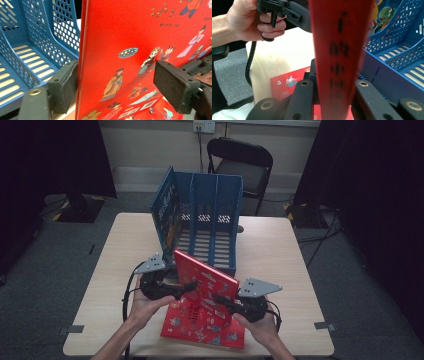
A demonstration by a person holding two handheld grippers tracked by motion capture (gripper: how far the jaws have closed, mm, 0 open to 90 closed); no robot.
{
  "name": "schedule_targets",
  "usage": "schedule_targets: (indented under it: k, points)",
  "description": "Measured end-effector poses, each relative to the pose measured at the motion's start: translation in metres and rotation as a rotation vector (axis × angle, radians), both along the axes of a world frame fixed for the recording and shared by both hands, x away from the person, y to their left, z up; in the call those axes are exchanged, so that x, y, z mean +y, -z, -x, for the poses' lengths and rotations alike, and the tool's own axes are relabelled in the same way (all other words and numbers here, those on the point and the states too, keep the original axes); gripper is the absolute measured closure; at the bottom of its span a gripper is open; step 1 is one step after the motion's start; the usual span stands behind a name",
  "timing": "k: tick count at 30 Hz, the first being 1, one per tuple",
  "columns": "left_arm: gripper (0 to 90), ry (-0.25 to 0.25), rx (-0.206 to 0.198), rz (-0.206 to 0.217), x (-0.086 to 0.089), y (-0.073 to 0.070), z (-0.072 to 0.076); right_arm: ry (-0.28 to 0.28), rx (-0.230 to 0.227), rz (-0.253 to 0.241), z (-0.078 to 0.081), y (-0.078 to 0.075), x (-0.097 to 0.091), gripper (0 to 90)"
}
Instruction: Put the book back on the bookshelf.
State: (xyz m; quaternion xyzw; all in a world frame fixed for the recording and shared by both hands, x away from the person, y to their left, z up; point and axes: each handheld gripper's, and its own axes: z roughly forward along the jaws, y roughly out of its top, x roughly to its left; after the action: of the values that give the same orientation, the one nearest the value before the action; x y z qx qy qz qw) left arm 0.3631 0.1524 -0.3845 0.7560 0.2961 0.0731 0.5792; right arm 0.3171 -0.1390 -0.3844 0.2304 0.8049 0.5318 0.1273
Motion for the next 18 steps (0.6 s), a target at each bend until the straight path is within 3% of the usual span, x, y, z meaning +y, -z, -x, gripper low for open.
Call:
schedule_targets:
  k: [2,9,13,16,18]
  points:
    - [21.8,0.000,-0.001,-0.001,-0.0003,-0.0001,-0.0001,0.002,-0.002,0.000,-0.0011,0.0002,0.0021,77.5]
    - [23.0,-0.012,-0.009,-0.012,-0.0009,0.0001,0.0008,0.001,-0.014,-0.065,-0.0092,0.0039,0.0076,76.2]
    - [22.9,-0.027,-0.021,-0.020,-0.0011,0.0009,0.0006,0.003,-0.034,-0.052,-0.0097,0.0033,0.0089,79.5]
    - [23.4,-0.040,-0.007,-0.006,0.0003,0.0012,0.0001,0.011,-0.034,-0.041,-0.0093,0.0012,0.0110,80.2]
    - [25.5,-0.069,0.006,-0.022,0.0048,0.0016,0.0039,0.011,-0.029,-0.036,-0.0101,-0.0003,0.0118,80.3]
